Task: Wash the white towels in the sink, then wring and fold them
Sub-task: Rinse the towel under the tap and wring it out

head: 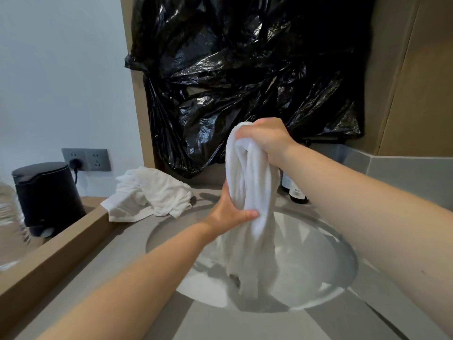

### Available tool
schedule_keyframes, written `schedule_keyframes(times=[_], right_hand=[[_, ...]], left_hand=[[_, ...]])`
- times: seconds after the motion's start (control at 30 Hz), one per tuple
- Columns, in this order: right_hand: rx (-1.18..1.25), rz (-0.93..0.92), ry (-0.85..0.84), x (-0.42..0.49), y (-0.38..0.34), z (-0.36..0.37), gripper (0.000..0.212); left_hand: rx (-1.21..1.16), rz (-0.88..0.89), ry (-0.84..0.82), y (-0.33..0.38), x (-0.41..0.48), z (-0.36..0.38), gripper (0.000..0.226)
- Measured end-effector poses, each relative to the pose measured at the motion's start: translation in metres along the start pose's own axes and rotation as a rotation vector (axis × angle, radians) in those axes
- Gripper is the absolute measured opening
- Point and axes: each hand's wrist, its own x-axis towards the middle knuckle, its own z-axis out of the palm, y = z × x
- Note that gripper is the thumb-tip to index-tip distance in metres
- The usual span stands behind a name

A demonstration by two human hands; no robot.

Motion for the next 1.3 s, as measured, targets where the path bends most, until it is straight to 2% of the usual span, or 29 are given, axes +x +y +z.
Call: schedule_keyframes(times=[0.17,0.27,0.4,0.5,0.57,0.63,0.67,0.8,0.9,1.0,1.07,1.17,1.23,1.3], right_hand=[[0.265,0.031,0.076,-0.004,-0.013,0.013,0.029],[0.349,0.029,0.064,-0.008,-0.018,0.015,0.027],[0.438,0.045,0.063,-0.007,-0.016,0.006,0.016],[0.501,0.083,0.083,-0.003,-0.010,-0.014,0.027],[0.523,0.110,0.081,-0.001,0.000,-0.036,0.033],[0.474,0.126,0.025,0.003,0.021,-0.067,0.052],[0.429,0.136,-0.015,0.002,0.035,-0.081,0.052],[0.286,0.363,-0.168,-0.010,0.105,-0.112,0.027],[0.225,0.627,-0.295,-0.019,0.155,-0.115,0.016],[-0.015,0.874,-0.553,-0.030,0.189,-0.106,0.007],[-0.235,0.911,-0.754,-0.034,0.198,-0.096,0.008],[-0.509,0.846,-0.951,-0.031,0.194,-0.081,0.025],[-0.517,0.811,-0.878,-0.022,0.188,-0.072,0.028],[-0.374,0.759,-0.695,-0.008,0.189,-0.060,0.033]], left_hand=[[-0.040,0.057,0.074,0.004,-0.009,0.024,0.126],[0.002,0.063,0.132,0.000,-0.008,0.030,0.136],[0.116,-0.076,0.064,-0.006,-0.011,0.030,0.094],[0.282,-0.171,0.052,-0.010,-0.005,0.014,0.055],[0.275,-0.151,0.066,-0.011,-0.001,0.002,0.046],[0.248,-0.109,0.069,-0.010,-0.001,-0.013,0.049],[0.263,-0.119,0.048,-0.010,0.000,-0.022,0.049],[0.248,-0.207,-0.181,-0.019,0.001,-0.052,0.057],[0.019,-0.269,-0.283,-0.023,-0.004,-0.061,0.071],[-0.201,-0.276,-0.311,-0.028,-0.003,-0.059,0.078],[-0.284,-0.237,-0.341,-0.032,0.000,-0.055,0.083],[-0.332,-0.200,-0.331,-0.029,0.008,-0.047,0.069],[-0.330,-0.189,-0.328,-0.026,0.014,-0.041,0.056],[-0.327,-0.167,-0.304,-0.018,0.017,-0.036,0.034]])
